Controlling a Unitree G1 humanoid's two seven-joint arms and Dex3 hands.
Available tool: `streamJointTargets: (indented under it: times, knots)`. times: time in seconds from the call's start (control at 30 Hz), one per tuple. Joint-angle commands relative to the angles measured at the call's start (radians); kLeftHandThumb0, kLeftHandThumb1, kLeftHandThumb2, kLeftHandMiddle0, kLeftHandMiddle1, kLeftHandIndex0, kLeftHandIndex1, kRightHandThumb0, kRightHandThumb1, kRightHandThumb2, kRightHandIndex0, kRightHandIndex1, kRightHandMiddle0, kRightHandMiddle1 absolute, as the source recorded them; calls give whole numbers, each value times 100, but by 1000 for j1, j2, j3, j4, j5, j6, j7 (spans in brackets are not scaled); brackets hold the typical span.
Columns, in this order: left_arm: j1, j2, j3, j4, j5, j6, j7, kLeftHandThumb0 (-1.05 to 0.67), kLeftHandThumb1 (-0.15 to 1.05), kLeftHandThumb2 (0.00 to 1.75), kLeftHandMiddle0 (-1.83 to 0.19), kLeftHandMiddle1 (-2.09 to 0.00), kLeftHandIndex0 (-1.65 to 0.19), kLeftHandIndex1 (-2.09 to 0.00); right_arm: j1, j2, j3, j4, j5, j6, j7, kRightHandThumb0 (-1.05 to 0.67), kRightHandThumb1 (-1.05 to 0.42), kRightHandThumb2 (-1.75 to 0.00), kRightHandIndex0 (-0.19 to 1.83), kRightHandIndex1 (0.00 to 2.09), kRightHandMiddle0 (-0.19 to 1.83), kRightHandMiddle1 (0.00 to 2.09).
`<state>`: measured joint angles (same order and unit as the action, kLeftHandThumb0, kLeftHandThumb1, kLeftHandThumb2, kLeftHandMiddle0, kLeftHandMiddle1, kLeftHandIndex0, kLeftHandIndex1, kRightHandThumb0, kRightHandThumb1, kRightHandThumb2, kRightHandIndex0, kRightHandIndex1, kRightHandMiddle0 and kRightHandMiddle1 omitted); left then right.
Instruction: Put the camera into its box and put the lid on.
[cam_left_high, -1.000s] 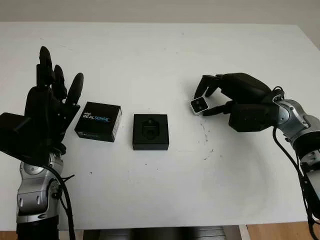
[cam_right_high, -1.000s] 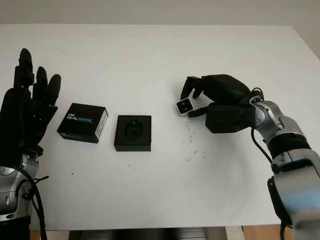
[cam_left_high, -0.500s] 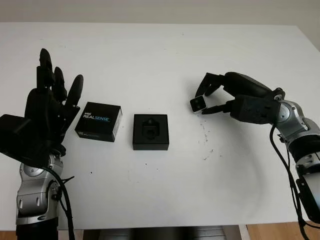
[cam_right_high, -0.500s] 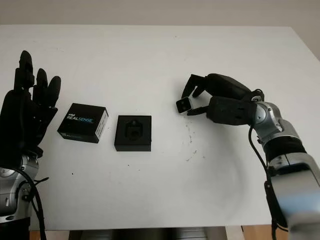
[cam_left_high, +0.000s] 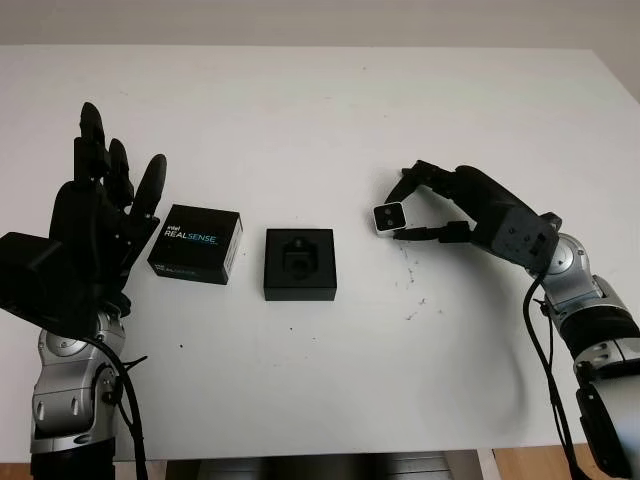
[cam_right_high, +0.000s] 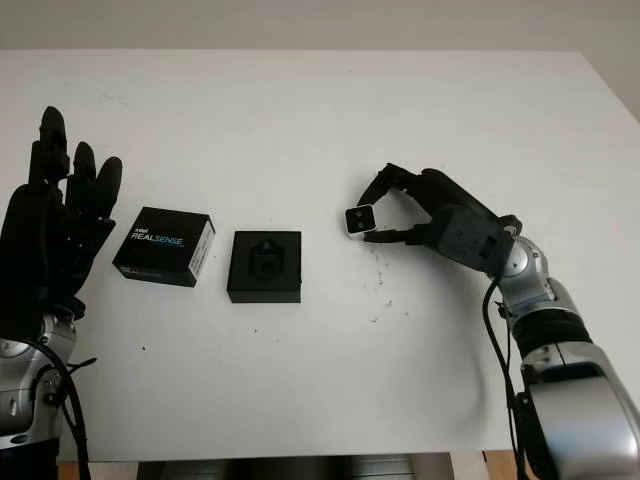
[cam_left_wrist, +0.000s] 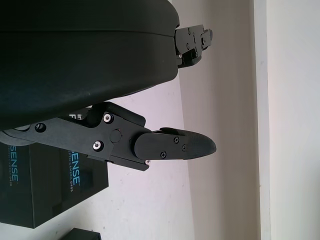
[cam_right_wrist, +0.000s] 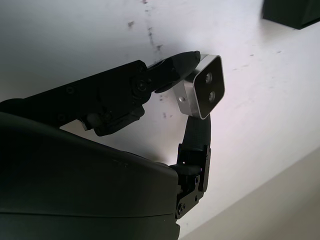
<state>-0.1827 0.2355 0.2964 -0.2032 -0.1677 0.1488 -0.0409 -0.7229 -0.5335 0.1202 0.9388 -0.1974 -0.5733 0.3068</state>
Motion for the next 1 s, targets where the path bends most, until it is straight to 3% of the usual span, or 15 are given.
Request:
streamJointTargets:
  times: [0.0, 0.63, 0.87, 0.97]
  knots:
    - [11, 12, 8, -17, 0, -1, -4, -45, 105, 32, 10, -6, 16, -5, 21, 13, -22, -45, 20, 3, -6, -48, -101, -6, 16, 6, 30, 153]
    - [0, 5, 3, -23, -6, 19, -5, -46, 105, 32, 12, -5, 16, -5, 179, 216, -151, -443, 347, 198, 124, -48, -100, -5, 15, 5, 26, 159]
    - [0, 6, 2, -22, 0, 16, -4, -45, 105, 33, 11, -5, 16, -5, 262, 313, -152, -650, 466, 418, 124, -45, -100, -5, 12, 4, 23, 161]
    - [1, 5, 4, -22, -2, 18, -4, -46, 105, 33, 11, -5, 16, -5, 291, 356, -141, -684, 482, 444, 128, -44, -101, -6, 8, 3, 21, 163]
